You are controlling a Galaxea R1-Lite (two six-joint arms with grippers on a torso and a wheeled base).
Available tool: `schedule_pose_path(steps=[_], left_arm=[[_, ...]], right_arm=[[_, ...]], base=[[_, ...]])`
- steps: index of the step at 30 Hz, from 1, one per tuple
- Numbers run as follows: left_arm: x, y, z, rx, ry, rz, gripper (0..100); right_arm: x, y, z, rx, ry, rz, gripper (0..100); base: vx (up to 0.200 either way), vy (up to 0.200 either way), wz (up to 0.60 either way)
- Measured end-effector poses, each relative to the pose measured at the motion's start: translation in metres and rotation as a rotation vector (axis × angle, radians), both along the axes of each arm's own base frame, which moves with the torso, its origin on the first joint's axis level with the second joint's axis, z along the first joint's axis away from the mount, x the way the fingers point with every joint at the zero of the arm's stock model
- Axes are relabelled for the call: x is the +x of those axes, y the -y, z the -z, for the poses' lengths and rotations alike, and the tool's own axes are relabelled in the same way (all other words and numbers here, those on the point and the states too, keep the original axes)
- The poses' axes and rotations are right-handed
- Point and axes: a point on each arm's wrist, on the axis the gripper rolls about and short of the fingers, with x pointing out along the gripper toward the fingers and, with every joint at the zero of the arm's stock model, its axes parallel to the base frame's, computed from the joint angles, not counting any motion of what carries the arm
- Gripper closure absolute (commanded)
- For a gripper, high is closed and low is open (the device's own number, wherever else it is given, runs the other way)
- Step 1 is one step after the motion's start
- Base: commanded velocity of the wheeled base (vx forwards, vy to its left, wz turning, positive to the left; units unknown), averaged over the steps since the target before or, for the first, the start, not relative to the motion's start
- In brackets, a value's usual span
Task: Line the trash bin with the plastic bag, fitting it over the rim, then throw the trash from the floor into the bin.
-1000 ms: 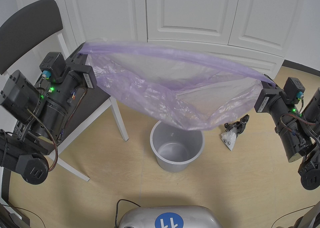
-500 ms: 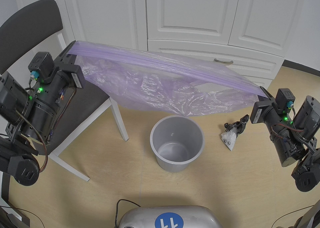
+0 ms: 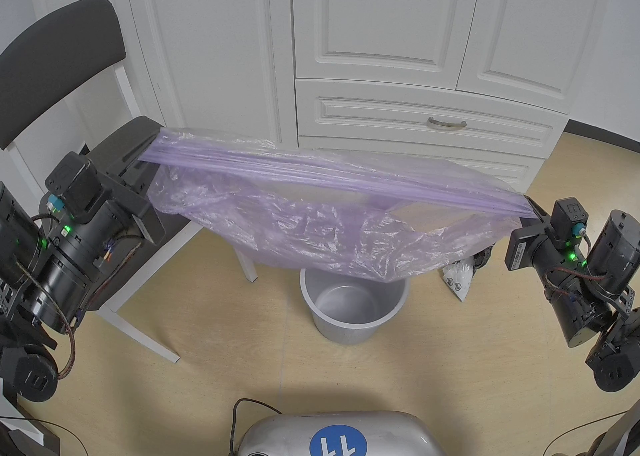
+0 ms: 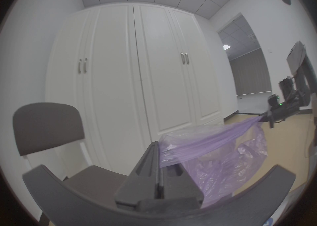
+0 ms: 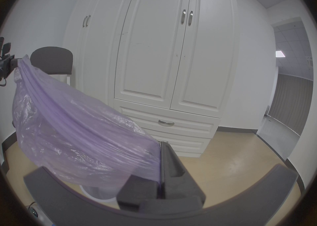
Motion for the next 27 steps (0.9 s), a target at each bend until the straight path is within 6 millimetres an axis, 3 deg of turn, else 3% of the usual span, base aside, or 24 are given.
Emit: schedule_pose_path(steps=[11,27], left_arm=[[-0.013,-0.010,0.019,0.091,-0.115,0.268,100],[-0.008,-0.030,0.020,0.098,-0.131,0.202,100]], right_arm=[[0.008,0.019,0.002,-0.038,-0.005,0.027,100],[0.013,0.031,0.004,-0.076,-0.015,0.076,100]], base=[[0.000,0.000,0.00],[0.000,0.000,0.00]])
